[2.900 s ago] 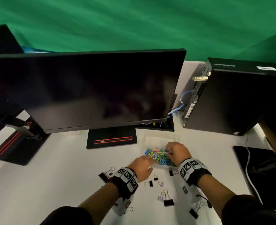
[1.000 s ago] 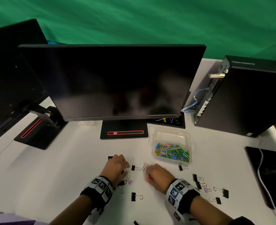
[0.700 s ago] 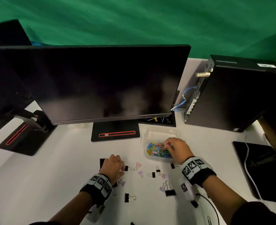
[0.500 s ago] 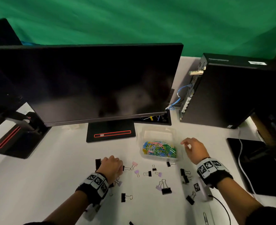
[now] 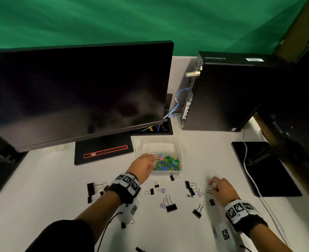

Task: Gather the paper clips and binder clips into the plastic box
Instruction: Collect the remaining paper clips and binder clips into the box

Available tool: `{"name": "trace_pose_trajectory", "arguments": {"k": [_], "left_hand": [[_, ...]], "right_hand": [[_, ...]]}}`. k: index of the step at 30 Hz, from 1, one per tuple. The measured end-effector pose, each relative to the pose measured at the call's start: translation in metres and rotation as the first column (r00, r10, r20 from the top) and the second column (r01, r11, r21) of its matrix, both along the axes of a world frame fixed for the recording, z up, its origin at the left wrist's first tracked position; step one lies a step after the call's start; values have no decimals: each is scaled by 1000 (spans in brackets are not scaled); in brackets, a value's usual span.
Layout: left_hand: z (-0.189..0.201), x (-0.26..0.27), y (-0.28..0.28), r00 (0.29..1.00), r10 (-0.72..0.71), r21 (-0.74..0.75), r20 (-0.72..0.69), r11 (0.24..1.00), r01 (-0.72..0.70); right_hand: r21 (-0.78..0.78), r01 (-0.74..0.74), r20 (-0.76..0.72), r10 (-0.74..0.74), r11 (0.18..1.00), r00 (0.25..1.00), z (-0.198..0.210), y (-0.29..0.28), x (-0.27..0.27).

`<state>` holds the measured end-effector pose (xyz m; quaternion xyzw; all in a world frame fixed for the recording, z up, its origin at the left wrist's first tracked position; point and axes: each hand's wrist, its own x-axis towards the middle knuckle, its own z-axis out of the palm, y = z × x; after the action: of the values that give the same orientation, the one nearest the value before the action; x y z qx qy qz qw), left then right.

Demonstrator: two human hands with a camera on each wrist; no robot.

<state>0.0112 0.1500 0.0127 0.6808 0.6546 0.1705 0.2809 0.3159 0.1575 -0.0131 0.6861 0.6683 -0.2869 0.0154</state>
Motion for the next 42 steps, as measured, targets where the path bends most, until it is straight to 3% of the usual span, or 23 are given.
{"name": "trace_pose_trajectory", "arguments": {"k": [4, 8, 13, 18, 26, 33, 37, 42], "left_hand": [[-5, 17, 20, 999, 28, -14, 20, 1000, -27], [-10, 27, 20, 999, -43, 15, 8, 999, 43], [-16, 26, -5, 987, -157, 133, 29, 979, 152], [-30, 41, -44, 938, -347, -52, 13, 936, 347], [-49, 60, -61, 892, -440, -100, -103, 897, 430], [-48, 40, -68, 949, -309, -43, -59, 951, 306], [-40, 13, -73, 980, -163, -2, -112, 987, 163], [-38, -28, -87, 974, 26, 20, -226, 1000, -22]], "right_hand": [[26, -47, -166, 51, 999, 985, -2, -13, -15], [12, -49, -302, 50, 999, 952, 7, -21, -14], [-75, -84, -172, 70, 994, 983, 20, -31, 9], [-246, -105, 41, 118, 964, 992, 23, -53, 24], [-246, -163, -12, 166, 955, 986, 14, -70, 17], [-225, -262, -8, 268, 938, 964, 10, -74, 17], [-237, -303, -10, 310, 923, 951, 18, -67, 9], [-41, -252, -100, 247, 967, 964, 39, -19, -28]]}}
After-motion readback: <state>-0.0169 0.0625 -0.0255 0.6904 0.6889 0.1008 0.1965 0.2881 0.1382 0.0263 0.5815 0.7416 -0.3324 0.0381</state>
